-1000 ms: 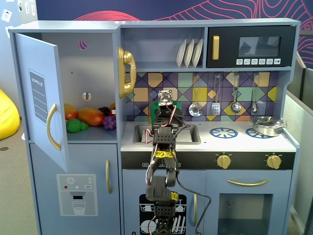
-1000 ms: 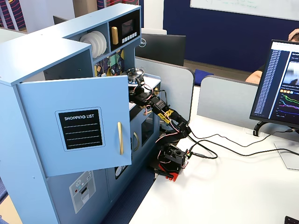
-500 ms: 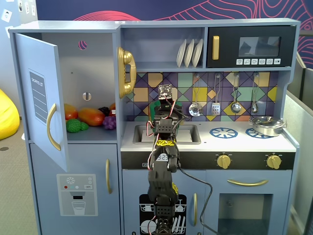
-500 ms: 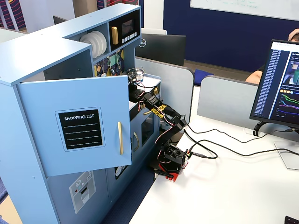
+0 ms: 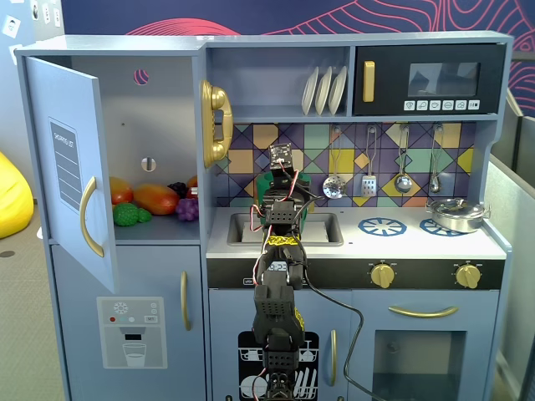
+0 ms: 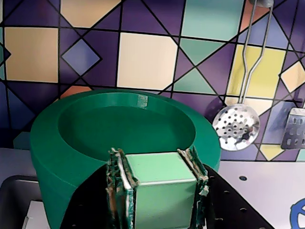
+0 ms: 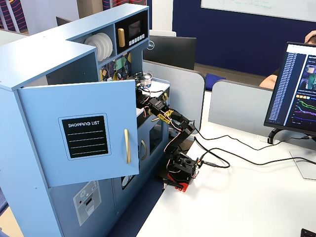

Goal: Take off the lid from the green recipient and place it on the counter

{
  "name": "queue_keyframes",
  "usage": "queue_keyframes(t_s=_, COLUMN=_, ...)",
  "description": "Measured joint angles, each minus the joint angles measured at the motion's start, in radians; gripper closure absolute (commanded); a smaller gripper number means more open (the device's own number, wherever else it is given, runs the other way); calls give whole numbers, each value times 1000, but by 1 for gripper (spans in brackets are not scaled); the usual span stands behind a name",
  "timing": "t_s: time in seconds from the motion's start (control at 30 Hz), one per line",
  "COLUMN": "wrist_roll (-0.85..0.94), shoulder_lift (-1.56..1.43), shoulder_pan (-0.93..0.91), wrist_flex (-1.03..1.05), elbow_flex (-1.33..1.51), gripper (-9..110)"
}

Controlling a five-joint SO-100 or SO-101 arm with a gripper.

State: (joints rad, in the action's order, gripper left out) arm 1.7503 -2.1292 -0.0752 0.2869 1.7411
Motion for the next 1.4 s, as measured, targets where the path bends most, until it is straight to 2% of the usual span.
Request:
queue_keyframes(t_s=0.4, wrist_roll=-8, shoulder_lift=11, shoulder_pan=5, wrist_flex=-34, elbow_flex=-77, gripper=101)
queue_keyframes(t_s=0.7, wrist_roll=-32, shoulder_lift=11, shoulder_pan=-250, wrist_flex=-63, elbow_flex=-91, gripper=101)
queue_keyframes(t_s=0.97, wrist_roll=-41, shoulder_lift=15, shoulder_pan=-485, wrist_flex=-253, elbow_flex=83, gripper=101)
queue_keyframes(t_s=1.17, wrist_roll=-40, shoulder_lift=110, shoulder_pan=-528, wrist_flex=-419, elbow_flex=233, gripper=101)
queue_keyframes(t_s=1.4, wrist_roll=-25, shoulder_lift=187, shoulder_pan=-534, wrist_flex=-511, elbow_flex=313, gripper=101)
